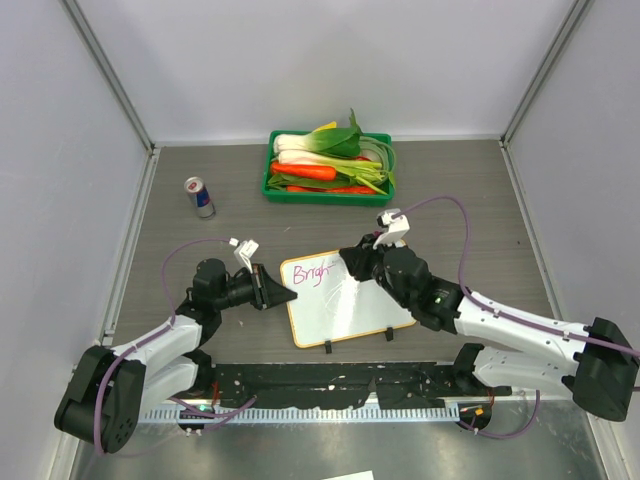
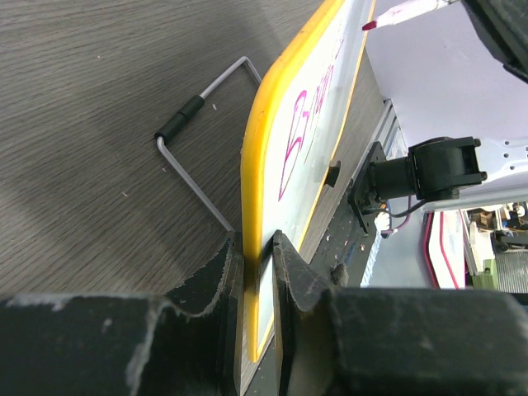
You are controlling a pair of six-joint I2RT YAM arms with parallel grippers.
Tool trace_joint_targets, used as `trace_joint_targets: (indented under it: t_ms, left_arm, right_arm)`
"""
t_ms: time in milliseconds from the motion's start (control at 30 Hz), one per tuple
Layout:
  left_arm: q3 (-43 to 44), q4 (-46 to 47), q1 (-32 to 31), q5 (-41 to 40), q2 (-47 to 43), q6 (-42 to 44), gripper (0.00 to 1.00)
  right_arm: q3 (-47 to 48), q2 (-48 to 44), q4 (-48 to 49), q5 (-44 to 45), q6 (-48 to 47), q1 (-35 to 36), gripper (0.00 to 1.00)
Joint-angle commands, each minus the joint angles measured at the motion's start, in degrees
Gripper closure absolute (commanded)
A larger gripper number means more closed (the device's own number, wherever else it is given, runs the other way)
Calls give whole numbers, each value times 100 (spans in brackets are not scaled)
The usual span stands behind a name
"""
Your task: Write a sentence on the whiteboard
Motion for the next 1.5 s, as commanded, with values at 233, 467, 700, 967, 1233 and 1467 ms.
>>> trace_joint_targets:
  t_ms: [233, 467, 700, 967, 1233, 1467]
  left_arm:
    - [-5, -12, -47, -1, -3, 152, 100]
    - [-5, -12, -56, -9, -3, 152, 100]
    - [-5, -3, -56, -9, -12, 152, 100]
    - [-5, -3, -64, -9, -3, 152, 100]
    - [-5, 5, -47, -9, 14, 144, 100]
    - [-5, 14, -56, 0, 23, 144, 100]
  right_arm:
    - [281, 357, 252, 112, -53, -33, 99]
    - [44, 191, 156, 41, 35, -25, 99]
    - [-70, 120, 50, -73, 61, -25, 98]
    - [-158, 120, -29, -205, 96, -33, 99]
    - [-237, 15, -143, -213, 96, -25, 99]
    - [-281, -73, -258, -117, 79, -25, 99]
